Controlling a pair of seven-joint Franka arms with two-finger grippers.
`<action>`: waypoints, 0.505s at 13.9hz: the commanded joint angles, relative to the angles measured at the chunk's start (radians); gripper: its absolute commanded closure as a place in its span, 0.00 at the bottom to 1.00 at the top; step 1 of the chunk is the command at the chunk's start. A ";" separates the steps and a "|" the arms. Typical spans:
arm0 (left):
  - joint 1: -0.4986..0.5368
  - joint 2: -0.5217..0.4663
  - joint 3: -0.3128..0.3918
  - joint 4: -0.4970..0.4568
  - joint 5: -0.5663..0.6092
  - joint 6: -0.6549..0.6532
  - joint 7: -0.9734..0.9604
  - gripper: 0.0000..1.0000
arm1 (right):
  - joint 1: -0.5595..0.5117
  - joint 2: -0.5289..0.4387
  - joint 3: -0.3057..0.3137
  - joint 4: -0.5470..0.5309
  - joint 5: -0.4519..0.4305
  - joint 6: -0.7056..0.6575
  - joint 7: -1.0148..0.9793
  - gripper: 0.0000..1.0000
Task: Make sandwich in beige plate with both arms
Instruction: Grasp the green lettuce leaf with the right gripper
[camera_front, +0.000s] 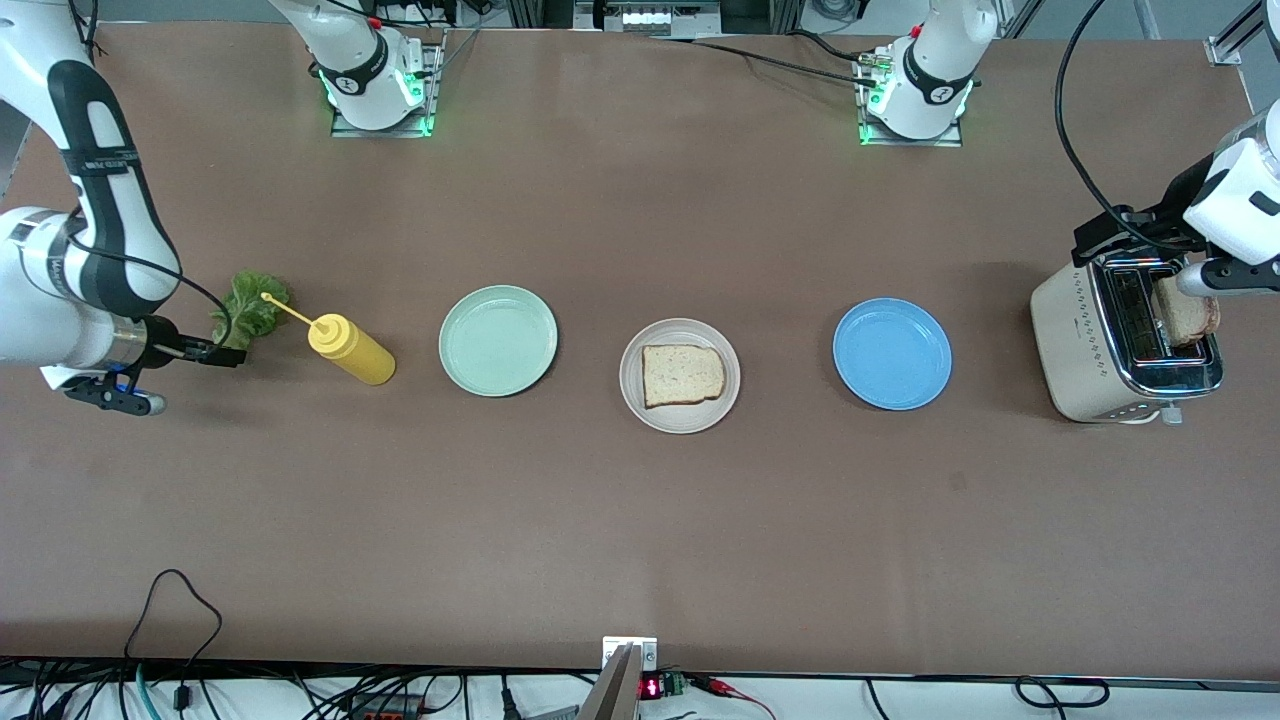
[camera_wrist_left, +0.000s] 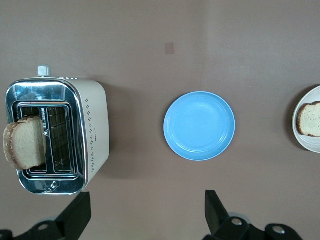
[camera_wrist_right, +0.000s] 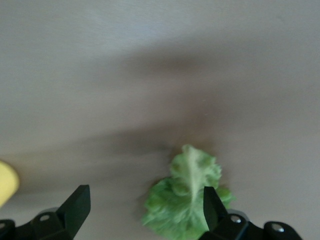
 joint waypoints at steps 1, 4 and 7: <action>0.005 0.003 0.000 0.009 0.004 -0.015 -0.007 0.00 | -0.013 -0.001 0.004 -0.043 -0.043 0.056 0.029 0.00; 0.005 0.003 0.000 0.007 0.002 -0.015 -0.008 0.00 | -0.028 0.022 0.004 -0.044 -0.068 0.076 0.030 0.00; 0.005 0.003 0.000 0.007 0.002 -0.015 -0.008 0.00 | -0.034 0.037 0.002 -0.046 -0.071 0.087 0.017 0.05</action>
